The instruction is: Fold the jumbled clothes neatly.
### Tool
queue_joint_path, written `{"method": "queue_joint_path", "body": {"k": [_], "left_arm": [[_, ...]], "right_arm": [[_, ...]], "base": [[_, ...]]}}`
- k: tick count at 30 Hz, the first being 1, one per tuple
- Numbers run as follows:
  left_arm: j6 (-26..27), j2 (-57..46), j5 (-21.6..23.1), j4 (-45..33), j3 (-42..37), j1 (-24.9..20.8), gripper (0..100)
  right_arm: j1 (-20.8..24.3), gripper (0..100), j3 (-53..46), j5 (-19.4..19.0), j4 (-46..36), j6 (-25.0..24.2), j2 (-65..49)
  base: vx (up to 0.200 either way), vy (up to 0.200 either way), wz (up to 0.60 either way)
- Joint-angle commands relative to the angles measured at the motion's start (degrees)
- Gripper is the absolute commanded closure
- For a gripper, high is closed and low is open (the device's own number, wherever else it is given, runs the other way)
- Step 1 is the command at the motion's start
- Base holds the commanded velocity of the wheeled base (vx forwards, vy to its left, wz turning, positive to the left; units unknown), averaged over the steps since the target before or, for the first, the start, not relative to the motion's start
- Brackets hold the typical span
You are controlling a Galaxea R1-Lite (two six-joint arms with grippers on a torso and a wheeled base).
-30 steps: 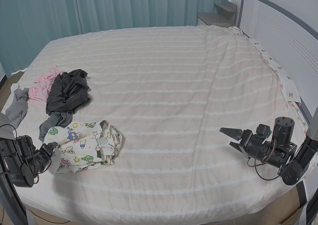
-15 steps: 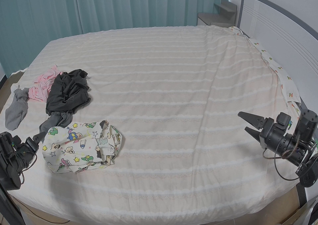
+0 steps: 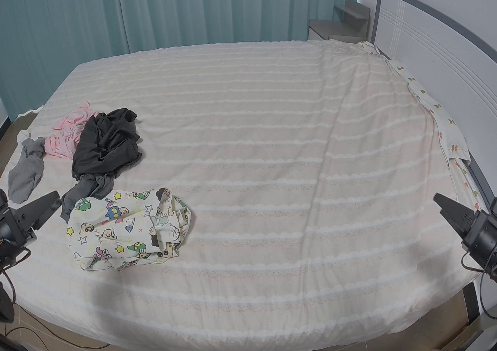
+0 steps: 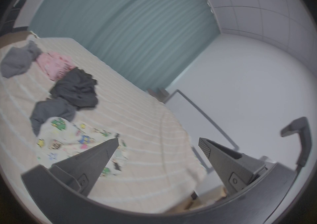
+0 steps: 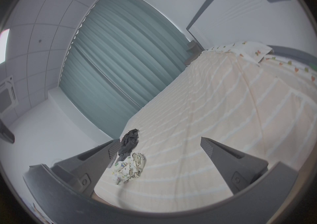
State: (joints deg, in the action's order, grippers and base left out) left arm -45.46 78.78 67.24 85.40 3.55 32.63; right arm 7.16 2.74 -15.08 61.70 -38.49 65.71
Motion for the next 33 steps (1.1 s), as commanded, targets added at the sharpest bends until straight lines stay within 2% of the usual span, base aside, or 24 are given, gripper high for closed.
{"method": "queue_joint_path", "body": {"k": [1,2,3,4,5,7,8,10,11,13,15,16,17,18,19,22,23,26,29,30,31,32,33], "left_arm": [[-17.8,-29.6,21.3,-4.5,-2.9,-0.7,0],[-17.8,-29.6,21.3,-4.5,-2.9,-0.7,0],[-18.8,-37.0,22.8,-8.9,-2.9,-2.8,0],[-18.8,-39.6,22.8,-11.0,-2.8,-5.4,0],[-18.8,-39.6,22.8,-11.0,-2.8,-5.4,0],[-19.1,-45.8,22.8,-17.0,-2.4,-14.6,0],[-19.1,-47.7,22.8,-18.8,-2.5,-16.8,0],[-19.2,-48.3,22.8,-19.4,-2.6,-17.6,0],[-19.3,-53.6,22.8,-26.0,-2.8,-23.7,0],[-19.1,-58.5,22.8,-32.2,-2.8,-26.3,0],[-18.9,-63.1,22.8,-37.0,-2.9,-26.7,0],[-18.8,-69.4,22.8,-42.5,-2.9,-26.7,0],[-18.7,-72.7,22.8,-45.5,-3.0,-26.7,0],[-18.4,-73.2,22.8,-45.9,-3.0,-26.7,0],[-16.7,-74.1,22.8,-48.0,-2.9,-26.7,0],[-11.8,-73.2,22.1,-51.5,-2.9,-26.7,0],[-11.8,-73.2,22.1,-51.5,-2.9,-26.7,0],[2.0,-73.2,14.5,-60.7,-2.9,-26.7,0],[21.6,-73.2,-2.4,-71.9,-3.0,-26.7,0],[21.6,-73.2,-2.4,-71.9,-3.0,-26.7,0],[32.8,-73.1,-12.3,-78.6,-3.0,-26.7,0],[41.8,-73.1,-25.2,-83.5,-2.9,-26.7,0],[44.7,-73.1,-36.4,-84.0,-2.9,-26.7,0]], "right_arm": [[-3.2,0,-0.6,0.7,-27.4,10.9,-35.3],[-3.2,0,-0.6,0.7,-27.4,10.9,-35.3],[-3.2,0,2.3,0.7,-40.9,11.4,-45.1],[-3.2,0,3.8,0.7,-46.5,11.5,-48.7],[-3.2,0,3.8,0.7,-46.5,11.5,-48.7],[-3.1,0,8.2,0.8,-61.0,13.0,-58.1],[-3.1,0,8.9,0.8,-64.0,14.2,-60.3],[-3.3,0,8.9,0.7,-64.6,14.9,-60.4],[-6.3,0,8.3,0.5,-67.0,19.0,-63.0],[-7.2,0,6.6,0.7,-67.0,21.7,-65.7],[-7.2,0,4.5,0.9,-66.4,25.0,-65.7],[-7.2,0,2.2,2.1,-65.0,29.1,-65.7],[-7.2,0,0.6,3.4,-64.1,30.6,-65.7],[-7.2,0,-0.1,3.8,-63.8,31.0,-65.7],[-7.2,0,-2.0,6.0,-61.0,32.4,-65.6],[-7.2,0,-2.7,6.4,-57.7,33.9,-65.6],[-7.2,0,-2.7,6.4,-57.7,33.9,-65.6],[-7.2,0,-2.7,6.8,-58.0,33.3,-65.6],[-7.2,0,-2.7,8.0,-58.1,33.8,-65.6],[-7.2,0,-2.7,8.0,-58.1,33.8,-65.6],[-7.3,0,-2.7,8.0,-58.2,34.4,-65.5],[-7.2,0,-2.7,8.1,-58.2,34.5,-65.5],[-7.3,0,-2.7,8.3,-58.2,34.4,-65.6]], "base": [[0.0,0.0,0.0],[0.0,0.0,0.0],[0.0,0.0,0.0],[0.0,0.0,0.0],[0.0,0.0,0.0],[0.0,0.0,0.0],[0.0,0.0,0.0],[0.0,0.0,0.0],[0.0,0.0,0.0],[0.0,0.0,0.0],[0.0,0.0,0.0],[0.0,0.0,0.0],[0.0,0.0,0.0],[0.0,0.0,0.0],[0.0,0.0,0.0],[0.0,0.0,0.0],[0.0,0.0,0.0],[0.0,0.0,0.0],[0.0,0.0,0.0],[0.0,0.0,0.0],[0.0,0.0,0.0],[0.0,0.0,0.0],[0.0,0.0,0.0]]}}
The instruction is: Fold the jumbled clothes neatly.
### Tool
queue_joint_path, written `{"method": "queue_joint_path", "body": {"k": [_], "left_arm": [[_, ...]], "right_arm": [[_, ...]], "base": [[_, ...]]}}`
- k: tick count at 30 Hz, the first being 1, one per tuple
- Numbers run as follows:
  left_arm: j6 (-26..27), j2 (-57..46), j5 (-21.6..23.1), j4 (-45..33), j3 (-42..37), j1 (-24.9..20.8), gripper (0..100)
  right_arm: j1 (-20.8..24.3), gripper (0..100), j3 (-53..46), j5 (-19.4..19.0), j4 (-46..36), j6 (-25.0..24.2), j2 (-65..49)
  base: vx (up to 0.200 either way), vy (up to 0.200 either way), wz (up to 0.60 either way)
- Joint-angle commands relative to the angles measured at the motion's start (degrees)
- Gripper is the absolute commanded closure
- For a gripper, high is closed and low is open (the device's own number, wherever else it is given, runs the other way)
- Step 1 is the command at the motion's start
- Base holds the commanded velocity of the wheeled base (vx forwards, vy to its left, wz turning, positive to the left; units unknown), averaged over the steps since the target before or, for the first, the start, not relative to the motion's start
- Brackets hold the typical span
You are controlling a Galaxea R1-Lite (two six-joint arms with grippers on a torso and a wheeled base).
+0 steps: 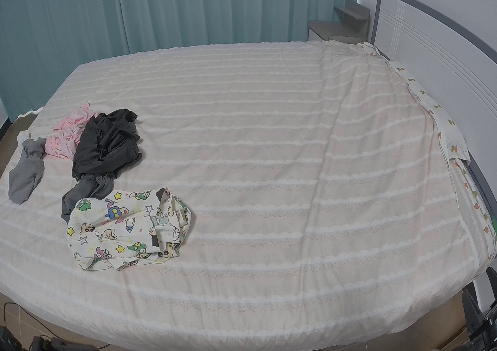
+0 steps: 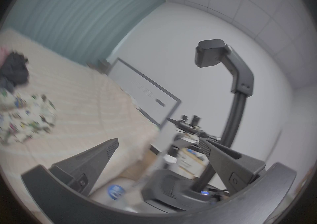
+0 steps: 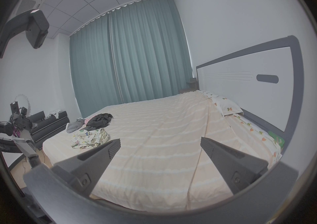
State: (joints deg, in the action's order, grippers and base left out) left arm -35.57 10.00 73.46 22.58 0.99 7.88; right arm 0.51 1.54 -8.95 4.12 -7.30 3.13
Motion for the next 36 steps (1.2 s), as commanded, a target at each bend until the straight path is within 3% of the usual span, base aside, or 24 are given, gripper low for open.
{"method": "queue_joint_path", "body": {"k": [1,4,5,6,7,12,14,28,31,36], "left_arm": [[35.5,-4.4,-50.8,-20.5,-0.5,-2.0,0],[37.0,-4.4,-73.8,-20.9,-0.6,-2.0,0],[35.3,-4.4,-77.9,-21.7,-0.6,-2.0,0],[35.3,-4.4,-77.9,-21.7,-0.6,-2.0,0],[31.8,-4.2,-76.8,-22.9,-0.5,-2.0,0],[33.6,-4.2,-75.8,-23.3,-0.5,-2.0,0],[34.9,-4.3,-75.8,-23.4,-0.5,-2.0,0],[35.0,-4.3,-75.7,-23.4,-0.5,-2.5,0],[35.2,-7.7,-75.7,-23.3,-0.5,-8.8,0],[35.2,-9.6,-75.7,-23.5,-0.5,-7.8,0]], "right_arm": [[-0.6,0,-1.4,2.4,-0.6,3.3,-3.0],[-0.6,0,-1.4,4.8,-0.7,3.6,-3.0],[-0.6,0,-1.4,5.3,-0.8,4.1,-3.0],[-0.6,0,-1.4,5.3,-0.8,4.1,-3.0],[-0.6,0,-1.4,5.7,-0.9,5.2,-3.0],[-0.7,0,-1.3,7.9,-1.6,5.5,-3.0],[-0.8,0,-1.4,10.4,-4.6,7.1,-2.8],[-0.6,0,-0.9,8.3,-6.1,7.8,-3.0],[-0.6,0,-1.1,8.3,-5.6,7.6,-3.0],[-0.6,0,-1.3,8.3,-5.2,7.7,-3.0]], "base": [[0.0,0.0,0.0],[0.0,0.0,0.0],[0.0,0.0,0.0],[0.0,0.0,0.0],[0.0,0.0,0.0],[0.0,0.0,0.0],[0.0,0.0,0.0],[0.0,0.0,0.0],[0.0,0.0,0.0],[0.0,0.0,0.0]]}}
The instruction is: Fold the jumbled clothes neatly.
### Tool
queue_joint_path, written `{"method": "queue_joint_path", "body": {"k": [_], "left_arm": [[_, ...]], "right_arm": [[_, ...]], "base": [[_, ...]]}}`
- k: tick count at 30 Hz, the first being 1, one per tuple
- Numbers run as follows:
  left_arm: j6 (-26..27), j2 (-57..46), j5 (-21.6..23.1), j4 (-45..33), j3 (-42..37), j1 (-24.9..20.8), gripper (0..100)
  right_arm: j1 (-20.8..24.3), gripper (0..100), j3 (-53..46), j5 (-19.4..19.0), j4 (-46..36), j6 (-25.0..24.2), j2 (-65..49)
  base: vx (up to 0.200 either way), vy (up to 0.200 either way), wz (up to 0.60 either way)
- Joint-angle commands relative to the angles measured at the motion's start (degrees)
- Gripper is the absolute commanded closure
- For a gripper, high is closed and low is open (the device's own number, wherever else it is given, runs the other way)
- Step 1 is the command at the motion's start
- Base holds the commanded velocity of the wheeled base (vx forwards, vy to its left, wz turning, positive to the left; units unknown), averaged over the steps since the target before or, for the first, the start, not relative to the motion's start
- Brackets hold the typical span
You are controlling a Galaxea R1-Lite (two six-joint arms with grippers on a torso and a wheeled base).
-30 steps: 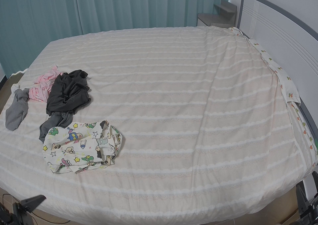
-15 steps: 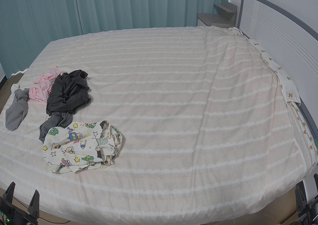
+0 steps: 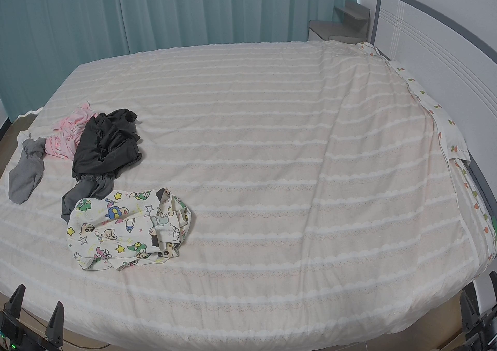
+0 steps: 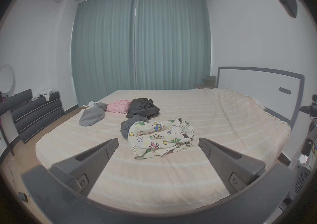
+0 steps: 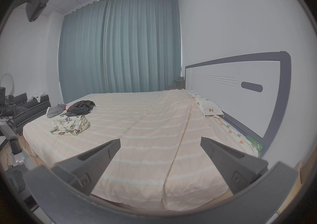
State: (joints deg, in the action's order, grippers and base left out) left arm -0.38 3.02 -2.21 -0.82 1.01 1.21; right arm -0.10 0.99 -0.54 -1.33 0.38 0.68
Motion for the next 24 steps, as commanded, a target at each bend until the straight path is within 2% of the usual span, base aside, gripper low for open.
{"method": "queue_joint_path", "body": {"k": [1,24], "left_arm": [[0.0,-2.7,-0.1,-0.1,-0.6,-1.1,0],[0.0,-2.6,-0.1,0.0,-0.6,-1.1,0]], "right_arm": [[0.0,0,-0.6,-0.1,0.3,0.1,-0.6],[0.0,0,-0.7,0.0,0.3,-0.2,-0.5]], "base": [[0.0,0.0,0.0],[0.0,0.0,0.0]]}}
